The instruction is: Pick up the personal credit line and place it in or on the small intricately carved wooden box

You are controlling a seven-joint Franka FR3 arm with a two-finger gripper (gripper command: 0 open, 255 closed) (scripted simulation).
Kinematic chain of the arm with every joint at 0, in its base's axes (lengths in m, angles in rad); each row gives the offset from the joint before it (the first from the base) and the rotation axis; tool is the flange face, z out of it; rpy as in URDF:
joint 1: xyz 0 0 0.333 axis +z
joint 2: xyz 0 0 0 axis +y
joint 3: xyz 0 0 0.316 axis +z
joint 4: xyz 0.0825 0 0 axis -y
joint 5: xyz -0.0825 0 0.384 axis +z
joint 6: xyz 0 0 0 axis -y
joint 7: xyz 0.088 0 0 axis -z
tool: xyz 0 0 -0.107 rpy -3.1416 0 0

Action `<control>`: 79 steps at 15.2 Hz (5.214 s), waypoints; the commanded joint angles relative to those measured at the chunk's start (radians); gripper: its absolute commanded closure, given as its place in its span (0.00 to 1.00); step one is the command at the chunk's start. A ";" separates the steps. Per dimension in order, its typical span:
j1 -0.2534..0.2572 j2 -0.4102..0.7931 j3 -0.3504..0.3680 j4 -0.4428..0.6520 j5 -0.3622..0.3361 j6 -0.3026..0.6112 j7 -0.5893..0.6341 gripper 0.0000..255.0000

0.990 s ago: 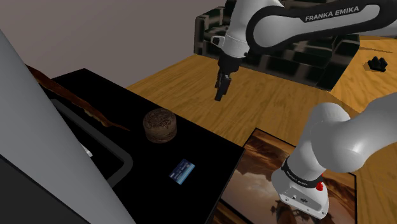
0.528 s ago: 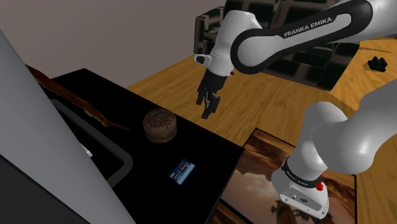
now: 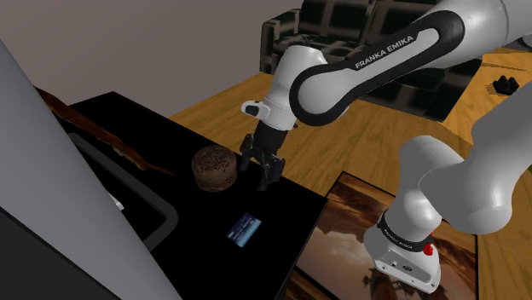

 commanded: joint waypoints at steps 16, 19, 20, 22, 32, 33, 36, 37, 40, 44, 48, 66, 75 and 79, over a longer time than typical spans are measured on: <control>0.392 0.240 -0.121 0.025 0.489 0.161 -0.614 0.00; 0.392 0.240 -0.121 0.025 0.489 0.161 -0.614 0.00; 0.392 0.240 -0.121 0.025 0.489 0.161 -0.614 0.00; 0.392 0.240 -0.121 0.025 0.489 0.161 -0.614 0.00; 0.392 0.240 -0.121 0.025 0.488 0.160 -0.613 1.00; 0.392 0.240 -0.121 0.025 0.489 0.161 -0.614 1.00; 0.371 0.200 -0.107 0.025 0.419 0.141 -0.546 1.00; 0.363 0.187 -0.101 0.026 0.397 0.133 -0.525 1.00; 0.340 0.151 -0.085 0.031 0.337 0.107 -0.465 1.00; 0.311 0.108 -0.064 0.043 0.270 0.067 -0.396 1.00; 0.286 0.070 -0.045 0.060 0.215 0.023 -0.335 1.00; 0.216 -0.041 0.012 0.188 0.069 -0.183 -0.148 1.00; 0.197 0.187 -0.184 0.460 0.106 -0.340 -0.348 1.00; 0.183 0.317 -0.262 0.610 0.158 -0.432 -0.437 1.00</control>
